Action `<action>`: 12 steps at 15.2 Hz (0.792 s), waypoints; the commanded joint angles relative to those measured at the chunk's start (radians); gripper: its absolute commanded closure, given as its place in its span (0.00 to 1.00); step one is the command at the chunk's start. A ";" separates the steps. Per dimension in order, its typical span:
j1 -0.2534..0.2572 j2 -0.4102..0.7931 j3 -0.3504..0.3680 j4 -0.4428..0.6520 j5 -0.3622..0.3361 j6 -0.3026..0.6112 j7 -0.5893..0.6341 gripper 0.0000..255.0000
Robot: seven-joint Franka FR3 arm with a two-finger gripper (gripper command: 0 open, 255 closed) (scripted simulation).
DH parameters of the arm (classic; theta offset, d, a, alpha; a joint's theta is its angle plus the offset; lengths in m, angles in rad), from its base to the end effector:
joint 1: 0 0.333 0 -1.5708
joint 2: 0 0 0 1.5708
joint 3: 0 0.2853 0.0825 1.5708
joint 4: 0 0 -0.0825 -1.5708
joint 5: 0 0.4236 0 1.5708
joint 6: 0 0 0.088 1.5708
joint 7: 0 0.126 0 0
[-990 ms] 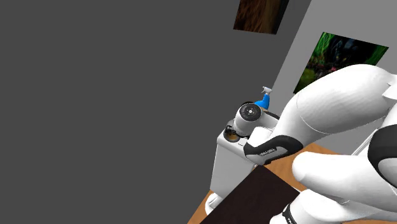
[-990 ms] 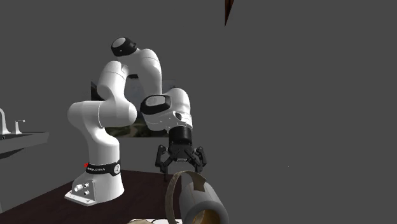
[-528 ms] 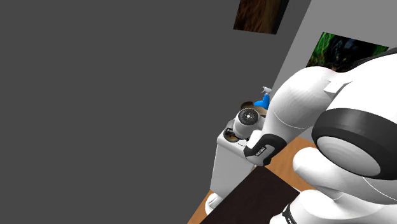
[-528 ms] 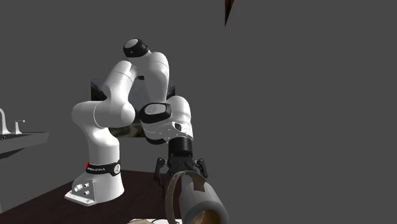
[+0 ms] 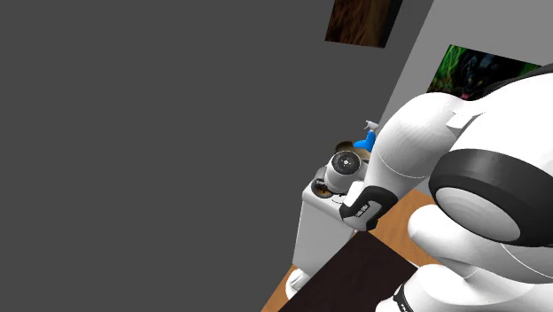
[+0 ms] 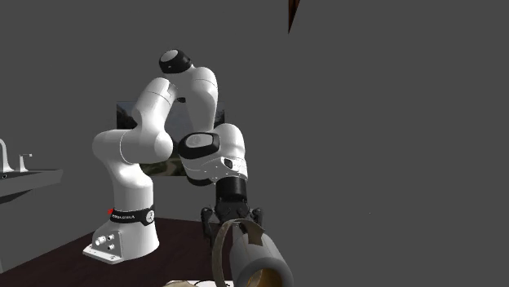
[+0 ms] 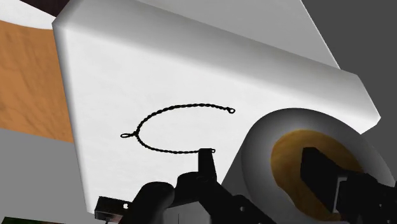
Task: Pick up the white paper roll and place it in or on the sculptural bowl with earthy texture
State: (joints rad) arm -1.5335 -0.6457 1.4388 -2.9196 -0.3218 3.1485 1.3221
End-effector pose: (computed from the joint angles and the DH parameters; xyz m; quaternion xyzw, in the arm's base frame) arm 0.3717 -0.1309 0.1747 0.8194 -0.4574 0.2708 0.2146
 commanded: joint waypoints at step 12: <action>0.094 0.013 -0.105 -0.004 0.002 -0.052 -0.035 1.00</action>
State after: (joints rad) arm -1.4756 -0.6368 1.3740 -2.9202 -0.3209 3.1148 1.3000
